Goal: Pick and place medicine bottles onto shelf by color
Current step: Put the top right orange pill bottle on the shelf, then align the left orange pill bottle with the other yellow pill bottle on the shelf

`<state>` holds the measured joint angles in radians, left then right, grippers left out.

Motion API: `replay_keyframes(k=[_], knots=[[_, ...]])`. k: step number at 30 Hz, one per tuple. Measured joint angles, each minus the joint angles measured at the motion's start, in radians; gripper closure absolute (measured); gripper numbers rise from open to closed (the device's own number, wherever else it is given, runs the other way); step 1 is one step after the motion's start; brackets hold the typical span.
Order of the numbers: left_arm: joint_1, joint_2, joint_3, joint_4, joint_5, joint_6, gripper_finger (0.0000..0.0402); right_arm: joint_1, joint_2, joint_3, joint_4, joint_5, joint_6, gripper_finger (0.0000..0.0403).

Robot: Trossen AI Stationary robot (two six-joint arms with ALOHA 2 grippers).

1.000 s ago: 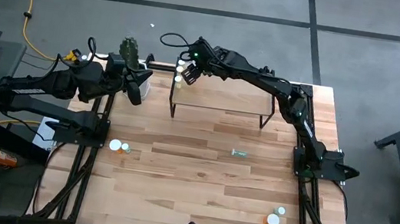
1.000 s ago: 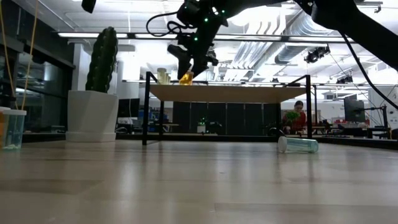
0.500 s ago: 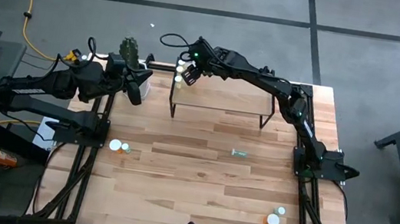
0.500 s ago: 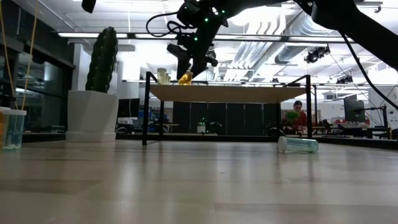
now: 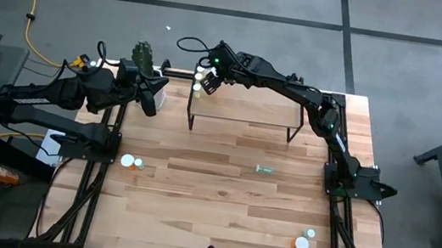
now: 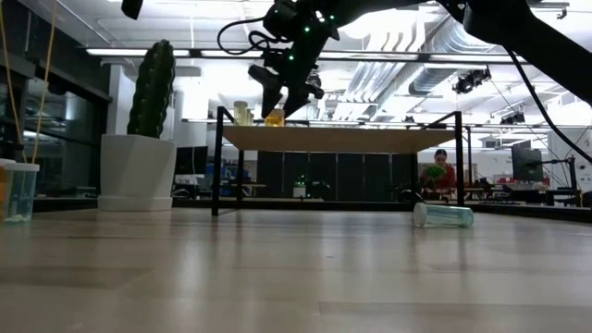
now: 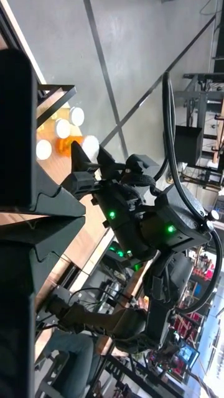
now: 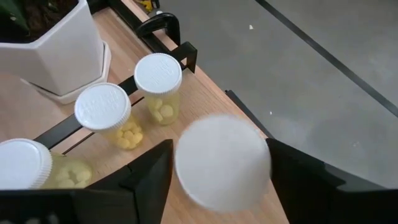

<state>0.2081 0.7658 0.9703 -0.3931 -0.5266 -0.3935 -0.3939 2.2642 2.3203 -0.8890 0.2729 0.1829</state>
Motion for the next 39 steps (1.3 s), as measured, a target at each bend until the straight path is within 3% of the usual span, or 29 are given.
replay_keyframes(k=[7, 20, 31, 34, 39], knots=[[0.0, 0.0, 0.0, 0.0, 0.001, 0.001, 0.0401, 0.0, 0.0, 0.0, 0.012, 0.0, 0.024, 0.0147], [0.0, 0.0, 0.0, 0.0, 0.021, 0.003, 0.0401, -0.004, -0.085, 0.002, -0.023, -0.09, -0.135, 0.0146], [0.0, 0.0, 0.0, -0.023, 0.034, 0.084, 0.0401, 0.096, -0.26, -0.007, -0.401, -0.203, -0.223, 0.0146], [0.0, 0.0, 0.0, -0.061, 0.108, 0.083, 0.0401, 0.156, -0.351, -0.15, -0.371, -0.206, -0.199, 0.0146], [-0.053, -0.01, -0.023, -0.07, 0.197, 0.071, 0.0401, 0.264, -0.623, -0.66, -0.065, -0.214, -0.031, 0.0146]])
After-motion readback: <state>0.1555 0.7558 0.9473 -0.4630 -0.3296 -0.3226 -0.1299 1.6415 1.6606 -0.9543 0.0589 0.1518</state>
